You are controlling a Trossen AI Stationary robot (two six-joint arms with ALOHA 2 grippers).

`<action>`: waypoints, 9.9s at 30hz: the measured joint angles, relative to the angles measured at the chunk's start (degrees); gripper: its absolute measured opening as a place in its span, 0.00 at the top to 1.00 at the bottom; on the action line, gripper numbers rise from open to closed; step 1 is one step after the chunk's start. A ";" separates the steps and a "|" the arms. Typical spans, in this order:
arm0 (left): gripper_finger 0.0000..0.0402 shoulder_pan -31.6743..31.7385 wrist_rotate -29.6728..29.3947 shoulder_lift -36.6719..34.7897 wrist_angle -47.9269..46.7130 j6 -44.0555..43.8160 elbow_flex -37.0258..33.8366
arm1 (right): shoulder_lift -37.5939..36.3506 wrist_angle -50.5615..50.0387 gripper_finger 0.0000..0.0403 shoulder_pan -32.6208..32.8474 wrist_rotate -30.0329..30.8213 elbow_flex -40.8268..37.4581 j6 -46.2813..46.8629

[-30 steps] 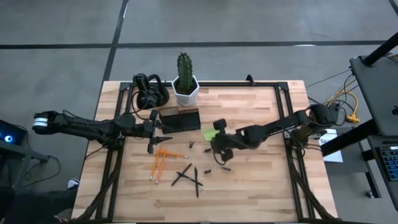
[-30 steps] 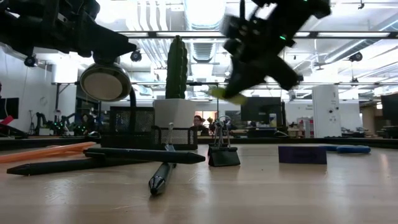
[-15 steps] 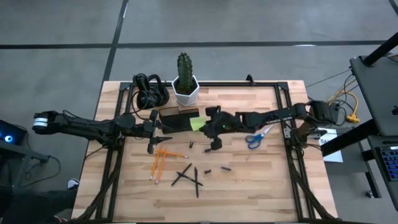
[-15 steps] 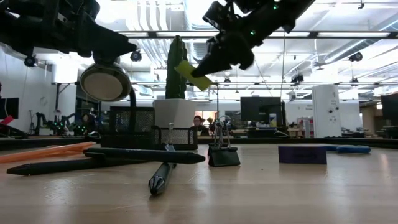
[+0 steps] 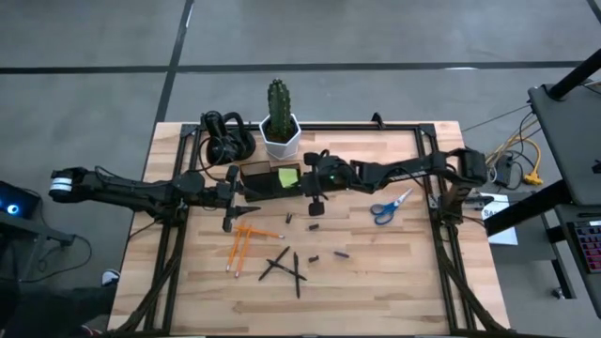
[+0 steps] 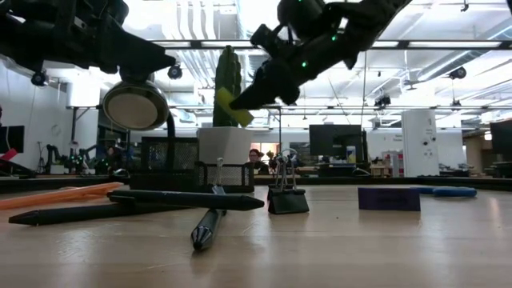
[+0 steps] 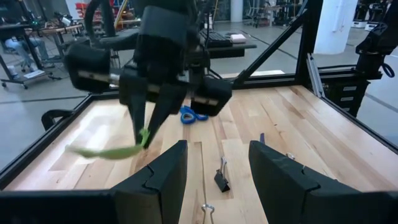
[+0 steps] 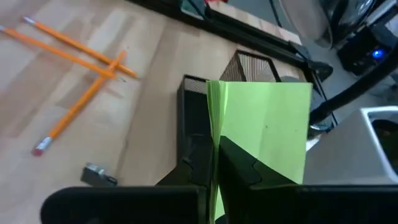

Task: Pick and place office supplies into organizer
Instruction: Put the green sticky note into the black desk organizer, then put the blue scissors into the black desk organizer

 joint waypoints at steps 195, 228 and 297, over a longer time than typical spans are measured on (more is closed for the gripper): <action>0.61 0.02 -0.17 0.26 -1.03 0.33 -0.07 | -19.71 -58.46 0.59 9.10 7.73 -20.15 14.97; 0.61 0.02 -0.17 0.26 -1.18 0.31 -0.07 | -11.41 -59.91 0.60 9.13 5.13 -18.67 13.69; 0.61 0.02 -0.16 0.27 -1.18 0.35 -0.07 | -12.08 -43.08 0.87 4.59 16.94 7.22 7.43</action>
